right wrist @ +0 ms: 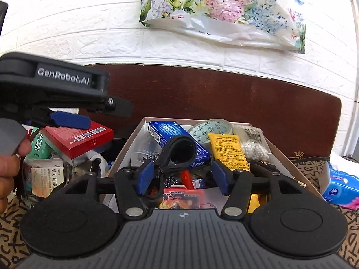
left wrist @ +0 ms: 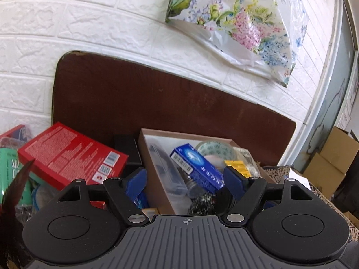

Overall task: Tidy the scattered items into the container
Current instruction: 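Lower the cord into the box and open the left gripper, then withdraw the left gripper from the box back toward the pile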

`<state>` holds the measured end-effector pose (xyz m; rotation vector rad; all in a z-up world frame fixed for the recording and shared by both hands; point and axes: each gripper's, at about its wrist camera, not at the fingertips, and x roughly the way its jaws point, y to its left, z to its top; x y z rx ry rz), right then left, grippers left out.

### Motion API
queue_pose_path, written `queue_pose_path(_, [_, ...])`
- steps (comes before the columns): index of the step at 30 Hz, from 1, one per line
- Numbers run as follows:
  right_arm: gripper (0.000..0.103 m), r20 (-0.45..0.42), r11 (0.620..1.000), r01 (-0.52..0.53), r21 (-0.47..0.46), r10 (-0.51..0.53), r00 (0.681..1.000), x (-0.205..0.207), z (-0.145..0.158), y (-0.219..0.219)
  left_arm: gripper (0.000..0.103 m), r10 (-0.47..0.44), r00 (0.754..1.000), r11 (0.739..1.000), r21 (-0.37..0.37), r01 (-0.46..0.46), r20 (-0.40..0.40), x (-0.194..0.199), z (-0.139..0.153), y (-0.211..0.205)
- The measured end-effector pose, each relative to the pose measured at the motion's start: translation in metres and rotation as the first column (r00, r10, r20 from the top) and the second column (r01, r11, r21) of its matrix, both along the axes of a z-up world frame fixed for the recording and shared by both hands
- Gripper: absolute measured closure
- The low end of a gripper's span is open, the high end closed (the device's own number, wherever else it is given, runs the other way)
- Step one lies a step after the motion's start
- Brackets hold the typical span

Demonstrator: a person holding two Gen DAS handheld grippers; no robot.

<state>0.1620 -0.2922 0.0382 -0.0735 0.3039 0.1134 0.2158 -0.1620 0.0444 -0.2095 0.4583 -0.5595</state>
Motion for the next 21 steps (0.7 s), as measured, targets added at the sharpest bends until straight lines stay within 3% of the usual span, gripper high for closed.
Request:
queue_pose_path(4, [0.022,-0.025,1.000,-0.015,-0.009,0.015,1.000,0.000,-0.001,0.004,0.000,-0.032,0.999,0.999,0.029,0.032,-0.012,-0.010,-0.009,-0.003])
queue_pose_path(6, [0.004,-0.017,1.000,-0.024,-0.004,0.023,1.000,-0.004,-0.001,0.006,0.000,-0.065,0.998,0.996,0.055,0.065,-0.015,-0.017,-0.014,-0.005])
queue_pose_path(7, [0.002,-0.009,1.000,-0.027,0.000,0.027,1.000,-0.007,0.000,0.007,0.000,-0.080,0.997,0.994,0.069,0.081,-0.019,-0.020,-0.015,-0.005])
queue_pose_path(13, [0.000,-0.007,0.997,-0.066,-0.030,0.066,0.998,-0.027,0.002,0.017,0.000,-0.069,0.997,0.996,0.057,0.070,-0.018,-0.055,-0.027,0.015])
queue_pose_path(21, [0.000,-0.055,0.991,-0.130,-0.041,0.128,0.990,-0.069,-0.012,0.040,0.000,-0.016,0.992,1.000,-0.023,0.013,-0.127,-0.097,-0.052,0.060])
